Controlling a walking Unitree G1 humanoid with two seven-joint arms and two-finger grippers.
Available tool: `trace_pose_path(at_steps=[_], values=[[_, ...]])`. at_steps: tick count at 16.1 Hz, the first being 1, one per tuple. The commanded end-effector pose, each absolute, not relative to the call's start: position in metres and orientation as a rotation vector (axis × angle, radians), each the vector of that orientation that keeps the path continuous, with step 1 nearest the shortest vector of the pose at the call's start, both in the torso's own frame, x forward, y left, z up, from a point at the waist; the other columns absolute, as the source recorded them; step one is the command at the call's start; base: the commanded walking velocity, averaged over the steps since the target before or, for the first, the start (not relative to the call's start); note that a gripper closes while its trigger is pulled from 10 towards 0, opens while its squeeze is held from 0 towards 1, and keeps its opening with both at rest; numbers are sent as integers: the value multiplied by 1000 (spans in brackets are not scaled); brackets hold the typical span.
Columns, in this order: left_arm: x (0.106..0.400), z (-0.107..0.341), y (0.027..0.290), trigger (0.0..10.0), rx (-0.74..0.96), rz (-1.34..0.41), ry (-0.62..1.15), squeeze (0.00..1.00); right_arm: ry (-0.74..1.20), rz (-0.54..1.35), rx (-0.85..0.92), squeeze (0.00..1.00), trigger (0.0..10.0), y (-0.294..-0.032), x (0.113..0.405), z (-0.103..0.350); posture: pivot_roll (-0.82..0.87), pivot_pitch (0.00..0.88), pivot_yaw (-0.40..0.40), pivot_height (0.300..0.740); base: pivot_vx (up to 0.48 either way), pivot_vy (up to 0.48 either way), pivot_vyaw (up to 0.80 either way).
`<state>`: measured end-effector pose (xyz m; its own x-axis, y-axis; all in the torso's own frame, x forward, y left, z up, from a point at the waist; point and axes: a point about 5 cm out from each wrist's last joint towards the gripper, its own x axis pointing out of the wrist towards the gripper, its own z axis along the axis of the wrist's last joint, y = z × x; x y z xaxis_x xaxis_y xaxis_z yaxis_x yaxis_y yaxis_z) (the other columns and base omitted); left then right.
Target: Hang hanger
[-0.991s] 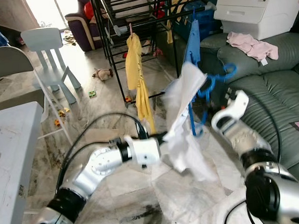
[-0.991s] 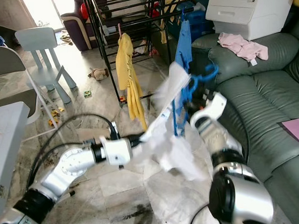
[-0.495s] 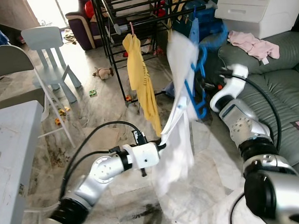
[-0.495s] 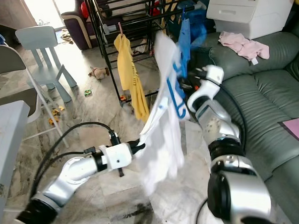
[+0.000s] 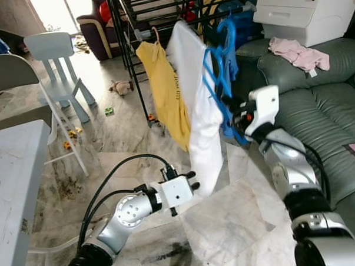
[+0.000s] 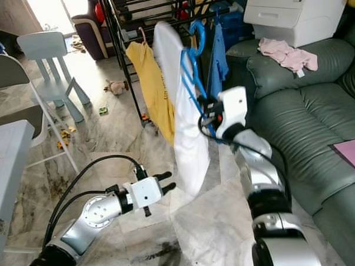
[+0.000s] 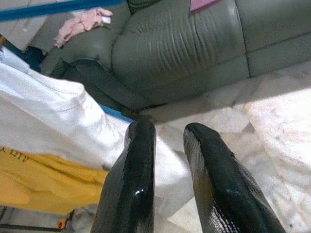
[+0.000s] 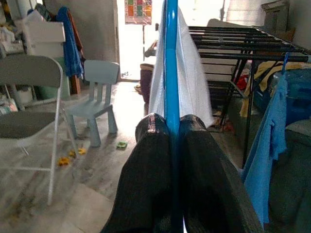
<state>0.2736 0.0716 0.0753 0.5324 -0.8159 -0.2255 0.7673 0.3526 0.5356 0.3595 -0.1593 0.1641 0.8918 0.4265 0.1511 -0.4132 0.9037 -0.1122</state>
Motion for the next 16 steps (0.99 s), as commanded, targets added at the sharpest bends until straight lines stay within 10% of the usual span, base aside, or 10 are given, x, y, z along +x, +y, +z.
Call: trace_pose_path(at_steps=[1, 16], values=[[275, 79, 76, 10000, 634, -995, -101, 1000, -270, 469, -122, 0, 10000, -155, 356, 179, -91, 0, 52, 740, 0, 0, 0], [320, 131, 164, 10000, 1105, -843, -261, 1000, -15, 1095, -429, 0, 10000, -201, 285, 133, -78, 0, 82, 740, 0, 0, 0]])
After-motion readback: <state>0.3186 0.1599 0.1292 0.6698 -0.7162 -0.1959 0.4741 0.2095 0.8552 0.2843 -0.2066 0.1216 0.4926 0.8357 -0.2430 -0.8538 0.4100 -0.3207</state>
